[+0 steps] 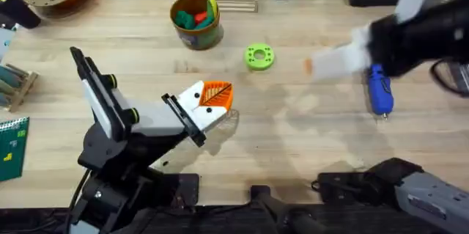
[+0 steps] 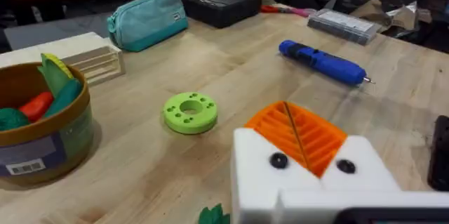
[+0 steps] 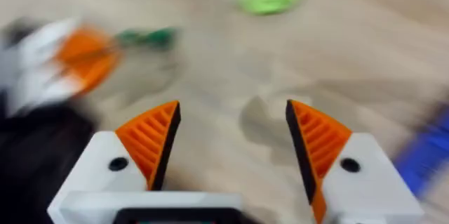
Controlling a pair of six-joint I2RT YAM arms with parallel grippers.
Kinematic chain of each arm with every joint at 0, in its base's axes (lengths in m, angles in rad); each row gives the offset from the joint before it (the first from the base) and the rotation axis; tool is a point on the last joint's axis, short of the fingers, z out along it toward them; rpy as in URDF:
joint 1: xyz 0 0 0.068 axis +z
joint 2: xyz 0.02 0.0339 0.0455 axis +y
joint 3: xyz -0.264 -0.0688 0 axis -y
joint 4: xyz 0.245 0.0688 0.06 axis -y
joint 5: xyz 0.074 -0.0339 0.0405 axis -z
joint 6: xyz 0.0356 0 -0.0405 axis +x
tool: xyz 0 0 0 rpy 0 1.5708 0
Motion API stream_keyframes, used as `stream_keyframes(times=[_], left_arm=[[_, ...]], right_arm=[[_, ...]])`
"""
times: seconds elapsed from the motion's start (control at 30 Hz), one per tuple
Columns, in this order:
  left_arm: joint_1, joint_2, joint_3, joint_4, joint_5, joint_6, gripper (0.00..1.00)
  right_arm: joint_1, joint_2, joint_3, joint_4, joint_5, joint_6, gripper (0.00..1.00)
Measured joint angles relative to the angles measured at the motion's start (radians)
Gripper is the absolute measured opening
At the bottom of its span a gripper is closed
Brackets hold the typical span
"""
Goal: Pick up the gripper from the table and insert it into the empty holder that is missing its gripper. Then pick up a screw, insert it into the mounting hole, and use the screwdriver to tighten it. Finally, clean up the table by picking up the vegetable and placing it into the bucket.
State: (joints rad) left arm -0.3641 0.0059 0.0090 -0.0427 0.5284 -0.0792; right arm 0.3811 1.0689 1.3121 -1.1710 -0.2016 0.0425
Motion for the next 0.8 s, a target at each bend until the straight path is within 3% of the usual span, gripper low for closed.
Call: stream_keyframes(times=[0.23,0.3,0.47,0.8], left_arm=[[0.000,0.000,0.000,0.001,0.000,0.000,0.005],[0.000,0.000,0.000,0.001,0.000,0.000,0.005],[0.000,0.000,0.000,0.001,0.000,0.000,0.005],[0.000,0.000,0.000,0.001,0.000,0.000,0.005]], right_arm=[[-0.274,0.002,0.000,0.044,0.335,0.019,0.918],[-0.328,0.005,-0.001,0.059,0.381,0.017,0.983],[-0.453,0.055,-0.020,0.097,0.364,-0.078,0.990],[-0.679,0.388,-0.052,0.195,0.296,-0.259,0.991]])
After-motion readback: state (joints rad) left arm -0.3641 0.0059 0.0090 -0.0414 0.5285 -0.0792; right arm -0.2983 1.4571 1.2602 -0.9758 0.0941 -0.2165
